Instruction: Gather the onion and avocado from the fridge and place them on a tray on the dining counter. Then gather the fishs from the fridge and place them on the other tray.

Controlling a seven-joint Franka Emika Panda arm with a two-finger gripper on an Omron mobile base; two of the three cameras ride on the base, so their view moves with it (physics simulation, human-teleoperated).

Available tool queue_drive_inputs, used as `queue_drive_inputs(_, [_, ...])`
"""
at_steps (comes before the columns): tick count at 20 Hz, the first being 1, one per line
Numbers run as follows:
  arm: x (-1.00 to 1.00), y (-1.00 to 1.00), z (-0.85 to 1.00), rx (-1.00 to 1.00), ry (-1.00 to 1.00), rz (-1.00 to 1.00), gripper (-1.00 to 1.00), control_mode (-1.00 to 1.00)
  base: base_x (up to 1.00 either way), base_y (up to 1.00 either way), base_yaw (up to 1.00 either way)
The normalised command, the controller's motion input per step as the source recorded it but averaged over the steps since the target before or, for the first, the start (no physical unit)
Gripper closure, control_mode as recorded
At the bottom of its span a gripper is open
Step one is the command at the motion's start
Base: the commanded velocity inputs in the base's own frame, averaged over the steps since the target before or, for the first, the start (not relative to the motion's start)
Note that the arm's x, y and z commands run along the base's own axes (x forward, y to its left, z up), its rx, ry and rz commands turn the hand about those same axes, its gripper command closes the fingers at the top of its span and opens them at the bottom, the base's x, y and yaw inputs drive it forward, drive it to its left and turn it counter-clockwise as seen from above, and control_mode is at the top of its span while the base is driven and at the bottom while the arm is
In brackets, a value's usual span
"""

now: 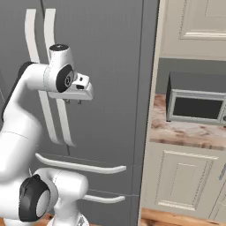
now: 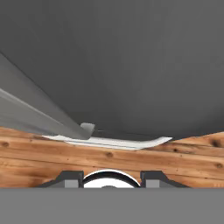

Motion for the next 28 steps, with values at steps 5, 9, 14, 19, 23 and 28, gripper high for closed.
queue_drive_inputs(5, [-0.2,0.01,0.0,0.0,-0.04,0.0,-1.0,-1.0,0.0,0.0,0.0])
queue_drive_inputs(9, [0.0,0.0,0.0,0.0,0.0,0.0,-1.0,1.0,-0.5,0.4,-0.05])
queue_drive_inputs(14, [0.0,0.0,0.0,0.0,0.0,0.0,-1.0,1.0,-0.54,0.72,-0.19])
queue_drive_inputs(19, [0.0,0.0,0.0,0.0,0.0,0.0,-1.0,1.0,-0.21,0.13,-0.19])
queue_drive_inputs(23, [0.0,0.0,0.0,0.0,0.0,0.0,-1.0,1.0,0.02,-0.07,-0.08])
queue_drive_inputs(28, [0.0,0.0,0.0,0.0,0.0,0.0,-1.0,1.0,0.1,0.0,0.0])
